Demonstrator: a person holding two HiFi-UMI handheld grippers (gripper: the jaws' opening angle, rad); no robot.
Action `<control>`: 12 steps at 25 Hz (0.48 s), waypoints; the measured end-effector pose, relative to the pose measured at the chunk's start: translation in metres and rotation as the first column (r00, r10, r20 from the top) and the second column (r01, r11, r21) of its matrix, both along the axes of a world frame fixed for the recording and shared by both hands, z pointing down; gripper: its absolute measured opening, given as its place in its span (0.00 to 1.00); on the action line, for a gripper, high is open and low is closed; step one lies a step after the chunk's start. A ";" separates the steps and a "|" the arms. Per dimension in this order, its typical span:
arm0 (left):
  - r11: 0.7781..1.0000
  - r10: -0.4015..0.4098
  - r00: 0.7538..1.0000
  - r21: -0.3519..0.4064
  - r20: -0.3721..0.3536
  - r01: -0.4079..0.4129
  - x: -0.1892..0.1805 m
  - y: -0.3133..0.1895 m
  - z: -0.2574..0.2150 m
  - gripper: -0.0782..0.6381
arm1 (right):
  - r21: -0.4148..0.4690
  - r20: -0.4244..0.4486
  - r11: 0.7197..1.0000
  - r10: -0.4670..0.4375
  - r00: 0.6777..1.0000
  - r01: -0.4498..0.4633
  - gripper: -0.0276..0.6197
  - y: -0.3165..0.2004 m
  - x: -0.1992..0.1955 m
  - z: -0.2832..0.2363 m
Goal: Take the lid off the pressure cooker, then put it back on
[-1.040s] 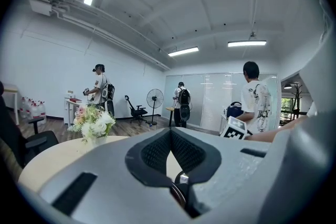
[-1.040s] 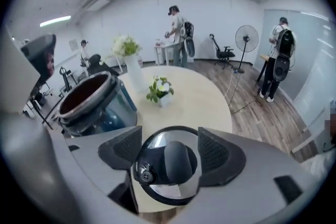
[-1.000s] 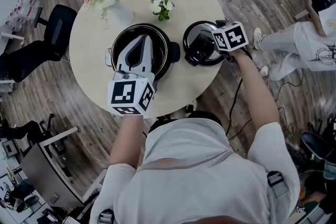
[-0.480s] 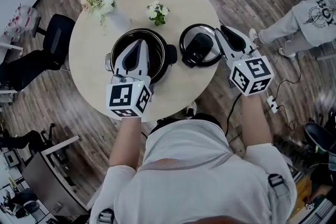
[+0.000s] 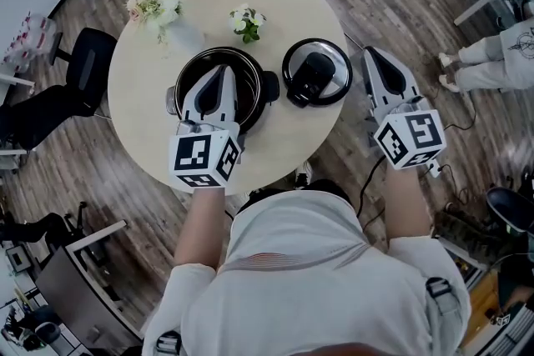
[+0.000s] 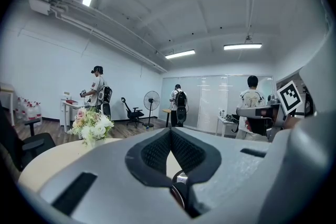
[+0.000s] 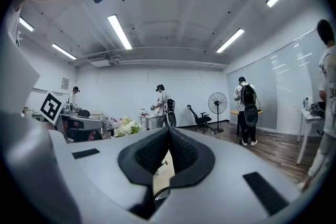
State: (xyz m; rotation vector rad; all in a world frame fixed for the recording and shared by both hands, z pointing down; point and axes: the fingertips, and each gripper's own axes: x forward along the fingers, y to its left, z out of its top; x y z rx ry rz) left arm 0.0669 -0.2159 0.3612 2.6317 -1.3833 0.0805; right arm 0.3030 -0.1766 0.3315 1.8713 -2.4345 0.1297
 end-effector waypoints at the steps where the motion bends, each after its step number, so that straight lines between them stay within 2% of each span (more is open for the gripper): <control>1: 1.000 0.000 1.000 -0.001 -0.001 0.000 0.000 0.000 0.000 0.11 | -0.004 -0.004 1.000 0.004 1.000 -0.004 0.05 0.000 0.001 0.000; 4: 1.000 0.000 1.000 -0.001 -0.003 0.000 -0.001 0.002 -0.001 0.11 | -0.026 -0.001 1.000 -0.007 1.000 0.006 0.08 -0.001 0.001 0.001; 8: 1.000 -0.002 1.000 0.002 -0.002 0.002 -0.001 0.003 -0.001 0.11 | -0.077 -0.002 0.996 -0.047 0.999 0.047 0.35 -0.008 0.001 0.012; 10: 1.000 -0.002 1.000 0.002 -0.001 0.002 -0.001 0.003 -0.001 0.12 | -0.121 -0.012 0.990 -0.071 0.997 0.069 0.52 -0.012 -0.002 0.022; 12: 1.000 -0.001 1.000 0.002 0.001 0.001 0.000 0.002 0.000 0.12 | -0.166 -0.019 0.983 -0.086 0.996 0.081 0.63 -0.017 -0.005 0.032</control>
